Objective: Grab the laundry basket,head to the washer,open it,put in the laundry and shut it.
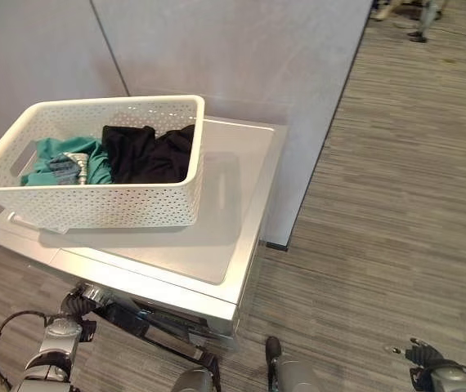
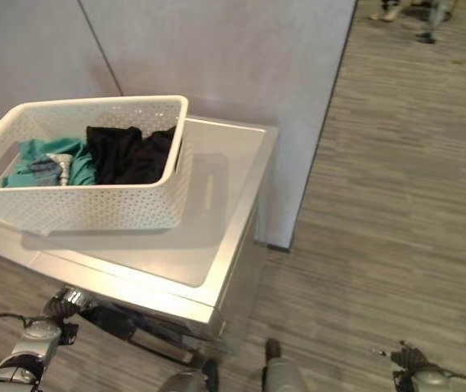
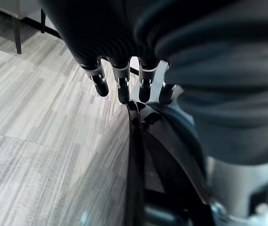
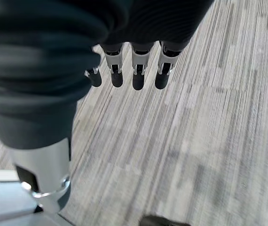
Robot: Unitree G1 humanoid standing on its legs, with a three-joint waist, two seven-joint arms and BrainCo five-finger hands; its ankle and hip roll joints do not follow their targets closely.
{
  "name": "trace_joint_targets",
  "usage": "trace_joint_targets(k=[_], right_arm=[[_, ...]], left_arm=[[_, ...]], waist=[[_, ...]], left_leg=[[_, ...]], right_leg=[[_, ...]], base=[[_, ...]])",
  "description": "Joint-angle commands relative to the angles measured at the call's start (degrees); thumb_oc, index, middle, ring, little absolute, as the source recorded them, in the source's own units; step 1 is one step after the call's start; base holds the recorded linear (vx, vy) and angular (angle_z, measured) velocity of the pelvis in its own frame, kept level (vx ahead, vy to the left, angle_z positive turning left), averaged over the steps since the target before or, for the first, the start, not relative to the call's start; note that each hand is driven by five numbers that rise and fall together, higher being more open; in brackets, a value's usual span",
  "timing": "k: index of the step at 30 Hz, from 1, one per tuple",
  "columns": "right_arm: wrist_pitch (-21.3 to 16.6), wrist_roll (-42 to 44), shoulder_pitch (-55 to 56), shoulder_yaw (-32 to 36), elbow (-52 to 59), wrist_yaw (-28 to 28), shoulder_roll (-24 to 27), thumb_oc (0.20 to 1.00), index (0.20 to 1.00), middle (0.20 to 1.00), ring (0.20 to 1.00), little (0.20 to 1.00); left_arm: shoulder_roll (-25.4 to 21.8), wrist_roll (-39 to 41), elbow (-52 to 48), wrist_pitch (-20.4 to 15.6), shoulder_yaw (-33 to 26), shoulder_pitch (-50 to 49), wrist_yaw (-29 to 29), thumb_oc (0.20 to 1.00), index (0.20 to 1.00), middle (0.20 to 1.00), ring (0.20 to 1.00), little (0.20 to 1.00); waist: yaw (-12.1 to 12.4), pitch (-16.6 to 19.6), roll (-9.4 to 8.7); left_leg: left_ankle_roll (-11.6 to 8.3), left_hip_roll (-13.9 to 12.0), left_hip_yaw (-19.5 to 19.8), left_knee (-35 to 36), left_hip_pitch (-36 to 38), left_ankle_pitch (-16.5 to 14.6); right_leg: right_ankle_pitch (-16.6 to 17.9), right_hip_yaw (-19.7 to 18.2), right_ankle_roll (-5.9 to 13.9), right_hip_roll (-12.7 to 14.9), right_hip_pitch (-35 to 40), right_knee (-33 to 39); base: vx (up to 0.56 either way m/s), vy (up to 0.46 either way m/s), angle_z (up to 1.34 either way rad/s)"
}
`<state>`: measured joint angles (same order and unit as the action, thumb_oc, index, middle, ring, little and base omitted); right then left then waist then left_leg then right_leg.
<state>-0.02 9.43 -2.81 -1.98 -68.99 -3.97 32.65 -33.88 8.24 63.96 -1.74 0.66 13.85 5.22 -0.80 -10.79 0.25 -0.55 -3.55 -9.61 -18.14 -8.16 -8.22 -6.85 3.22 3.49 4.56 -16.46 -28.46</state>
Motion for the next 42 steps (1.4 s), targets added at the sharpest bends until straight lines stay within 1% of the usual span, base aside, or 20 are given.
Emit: trace_joint_targets(k=[1, 4, 5, 7, 8, 9, 12, 16, 17, 18, 20, 23, 24, 26, 27, 29, 31, 37, 40, 42], right_arm=[[-0.6, -1.5, 1.6, -1.0, -0.8, 0.6, 1.1, 1.0, 1.0, 1.0, 1.0, 1.0], [-0.7, -1.8, 1.5, -1.5, -1.8, 0.7, 1.4, 1.0, 1.0, 1.0, 1.0, 1.0], [-0.7, -1.8, 1.4, -1.5, -1.9, 0.7, 1.4, 1.0, 1.0, 1.0, 1.0, 1.0], [-0.6, -2.2, 1.3, -1.2, -3.4, 0.7, 2.2, 1.0, 1.0, 1.0, 1.0, 1.0], [-0.6, -2.2, 1.3, -1.2, -3.4, 0.7, 2.2, 1.0, 1.0, 1.0, 1.0, 1.0], [-0.6, -2.4, 0.6, -0.7, -4.2, 0.7, 3.2, 1.0, 1.0, 1.0, 1.0, 1.0], [-0.8, -2.6, -0.4, -0.7, -3.8, 0.9, 4.1, 1.0, 1.0, 1.0, 1.0, 1.0], [-1.2, -2.5, -0.3, -1.2, -1.9, 0.8, 3.3, 1.0, 1.0, 1.0, 1.0, 1.0], [-1.6, -2.2, 0.6, -1.4, -1.5, 0.5, 2.5, 1.0, 1.0, 1.0, 1.0, 1.0], [-1.6, -2.2, 0.6, -1.4, -1.4, 0.5, 2.5, 1.0, 1.0, 1.0, 1.0, 1.0], [-1.7, -2.5, 1.9, -2.0, -2.1, 0.2, 1.2, 1.0, 1.0, 1.0, 1.0, 1.0], [-1.7, -2.9, 2.5, -2.3, -3.6, 0.2, 0.6, 1.0, 1.0, 1.0, 1.0, 1.0], [-1.6, -3.2, 3.0, -2.5, -4.9, -0.2, 0.3, 1.0, 1.0, 1.0, 1.0, 1.0], [-1.5, -3.3, 3.3, -2.5, -5.6, -0.3, 0.2, 1.0, 1.0, 1.0, 1.0, 1.0], [-1.3, -3.3, 3.9, -2.5, -5.3, -0.4, -0.1, 1.0, 1.0, 1.0, 1.0, 1.0], [-1.3, -3.3, 4.4, -2.3, -5.2, -0.4, -0.2, 1.0, 1.0, 1.0, 1.0, 1.0], [-1.3, -3.4, 5.9, -2.1, -4.6, -0.8, -0.6, 1.0, 1.0, 1.0, 1.0, 1.0], [-1.3, -3.5, 8.1, -1.8, -2.7, -1.0, -1.4, 1.0, 1.0, 1.0, 1.0, 1.0], [-1.2, -3.7, 8.0, -2.0, -2.3, -1.0, -1.6, 1.0, 1.0, 1.0, 1.0, 1.0], [-1.2, -4.0, 7.6, -2.1, -2.1, -0.8, -1.5, 1.0, 1.0, 1.0, 1.0, 1.0]], left_arm=[[-0.8, 1.1, -0.8, -1.8, -0.6, 2.0, 0.0, 1.0, 1.0, 1.0, 1.0, 1.0], [-1.0, 1.4, -1.0, -1.8, 0.4, 3.4, 0.0, 1.0, 1.0, 1.0, 1.0, 1.0], [-1.0, 1.4, -1.0, -1.8, 0.4, 3.4, 0.0, 1.0, 1.0, 1.0, 1.0, 1.0], [-1.3, 2.2, -1.5, -2.0, 0.3, 3.7, -0.4, 1.0, 1.0, 1.0, 1.0, 1.0], [-1.3, 2.2, -1.5, -2.0, 0.3, 3.7, -0.4, 1.0, 1.0, 1.0, 1.0, 1.0], [-1.8, 2.5, -2.0, -2.2, -0.4, 2.7, -0.9, 1.0, 1.0, 1.0, 1.0, 1.0], [-2.2, 3.0, -2.2, -2.4, -2.0, 0.5, -1.2, 1.0, 1.0, 1.0, 1.0, 1.0], [-4.3, 3.1, 1.8, -2.4, -4.9, -0.4, -0.5, 1.0, 1.0, 1.0, 1.0, 1.0], [-5.9, 3.1, 4.1, -2.5, -6.2, 0.3, 0.2, 1.0, 1.0, 1.0, 1.0, 1.0], [-6.0, 3.1, 4.1, -2.5, -6.1, 0.4, 0.2, 1.0, 1.0, 1.0, 1.0, 1.0], [-9.0, 2.4, 4.9, -2.5, -7.7, 1.3, 1.7, 1.0, 1.0, 1.0, 1.0, 1.0], [-11.1, 2.1, 5.3, -2.6, -7.6, 2.6, 2.1, 1.0, 1.0, 1.0, 1.0, 1.0], [-13.0, 1.3, 5.1, -2.5, -7.3, 3.6, 2.4, 1.0, 1.0, 1.0, 1.0, 1.0], [-14.1, 1.0, 5.1, -2.4, -7.3, 4.0, 2.7, 1.0, 1.0, 1.0, 1.0, 1.0], [-15.9, 0.2, 4.7, -2.4, -7.1, 4.6, 3.1, 1.0, 1.0, 1.0, 1.0, 1.0], [-16.5, -0.4, 4.3, -2.5, -7.1, 4.7, 3.4, 1.0, 1.0, 1.0, 1.0, 1.0], [-18.4, -1.5, 3.1, -2.6, -6.3, 5.4, 3.8, 1.0, 1.0, 1.0, 1.0, 1.0], [-19.3, -2.5, 1.9, -2.7, -5.5, 5.9, 4.1, 1.0, 1.0, 1.0, 1.0, 1.0], [-19.3, -2.7, 1.8, -2.7, -5.1, 5.9, 4.0, 1.0, 1.0, 1.0, 1.0, 1.0], [-18.8, -3.0, 2.3, -2.8, -4.9, 5.6, 3.6, 1.0, 1.0, 1.0, 1.0, 1.0]], waist=[[-1.9, 1.4, -0.26], [-1.9, 0.6, -0.34], [-1.9, 0.6, -0.3], [-1.6, -0.1, -0.13], [-1.6, -0.1, -0.13], [-1.2, -0.5, 0.18], [-0.7, -1.0, 0.93], [-1.2, -0.4, 1.66], [-1.6, 0.2, 1.94], [-1.6, 0.1, 1.83], [-2.0, 1.4, 1.96], [-2.0, 2.2, 1.83], [-1.9, 3.0, 1.61], [-1.7, 3.5, 1.5], [-1.9, 4.3, 1.12], [-1.9, 4.5, 0.82], [-1.8, 5.3, 0.19], [-2.1, 6.7, -0.39], [-2.0, 6.8, -0.57], [-2.0, 6.8, -0.47]], left_leg=[[-1.71, 1.8, -0.6, -15.5, -2.4, 0.1], [-2.95, 1.3, -0.4, -20.5, -4.5, 0.9], [-2.96, 1.2, -0.3, -20.7, -4.6, 0.8], [-4.26, 0.8, 0.1, -25.3, -5.5, 1.7], [-4.26, 0.8, 0.1, -25.3, -5.5, 1.7], [-4.97, 0.7, -0.3, -28.0, -5.8, 2.2], [-5.78, 0.8, -0.8, -28.9, -5.5, 2.7], [-4.61, 1.1, -2.3, -24.3, -1.8, 1.5], [-4.21, 1.7, -2.6, -20.7, -0.7, 1.8], [-4.19, 1.8, -2.7, -20.4, -0.5, 1.9], [-2.59, 2.9, -2.9, -12.9, 1.9, 1.5], [-2.3, 3.3, -2.4, -9.2, 2.9, 2.9], [-1.66, 3.9, -1.7, -5.0, 4.0, 3.2], [-1.33, 4.1, -1.6, -2.5, 4.8, 3.4], [-0.83, 4.2, -1.4, 0.7, 5.9, 3.8], [-0.79, 4.3, -1.3, 2.1, 6.5, 4.3], [-0.97, 4.4, -0.5, 6.7, 8.1, 5.9], [-0.61, 5.3, 1.5, 13.6, 10.6, 6.8], [-0.41, 5.7, 1.9, 14.1, 10.6, 6.7], [0.17, 6.7, 1.9, 13.9, 10.3, 5.9]], right_leg=[[-2.6, 1.4, 1.5, 0.1, 7.0, 7.1], [-3.6, 2.0, 0.89, 0.1, 6.4, 5.3], [-3.7, 2.0, 0.87, 0.1, 6.3, 5.2], [-4.5, 2.1, 0.26, 0.1, 6.5, 3.4], [-4.5, 2.1, 0.26, 0.1, 6.5, 3.4], [-5.0, 1.6, 0.06, 0.0, 6.5, 2.2], [-4.9, 0.0, 0.41, 0.2, 6.3, 1.4], [-4.3, -2.3, 1.44, 0.3, 5.5, 1.3], [-3.7, -2.7, 1.9, 0.2, 5.4, 2.4], [-3.7, -2.8, 1.92, 0.2, 5.5, 2.5], [-2.0, -3.1, 2.84, 0.5, 5.9, 6.1], [-0.4, -2.7, 3.26, 0.5, 6.5, 9.0], [0.8, -2.0, 3.63, 0.4, 7.3, 11.5], [1.3, -1.5, 3.91, 0.4, 7.7, 12.8], [2.3, -1.0, 4.16, 0.3, 8.3, 14.3], [2.8, -0.6, 4.32, 0.3, 8.7, 15.1], [4.3, 1.0, 4.79, 0.4, 9.9, 17.0], [5.7, 3.0, 5.28, 1.4, 11.4, 19.3], [6.4, 3.4, 5.6, 1.9, 11.4, 19.5], [7.9, 3.0, 6.09, 2.9, 11.1, 19.7]], base=[[0.01, 0.051, 0.21], [-0.02, 0.011, 0.13], [0.0, 0.0, 0.0], [0.0, 0.0, 0.0], [0.03, 0.043, -0.02], [0.03, 0.061, -0.01], [0.03, 0.113, -0.22], [0.06, 0.134, -0.52], [0.05, 0.099, -0.28], [0.05, 0.099, -0.01], [0.08, 0.087, -0.27], [0.05, 0.022, 0.07], [0.05, 0.0, 0.26], [0.05, -0.005, 0.14], [0.04, -0.009, 0.13], [0.04, -0.019, 0.12], [0.06, -0.036, 0.24], [0.01, 0.016, 0.28], [-0.02, 0.045, 0.14], [-0.04, 0.116, 0.04]])
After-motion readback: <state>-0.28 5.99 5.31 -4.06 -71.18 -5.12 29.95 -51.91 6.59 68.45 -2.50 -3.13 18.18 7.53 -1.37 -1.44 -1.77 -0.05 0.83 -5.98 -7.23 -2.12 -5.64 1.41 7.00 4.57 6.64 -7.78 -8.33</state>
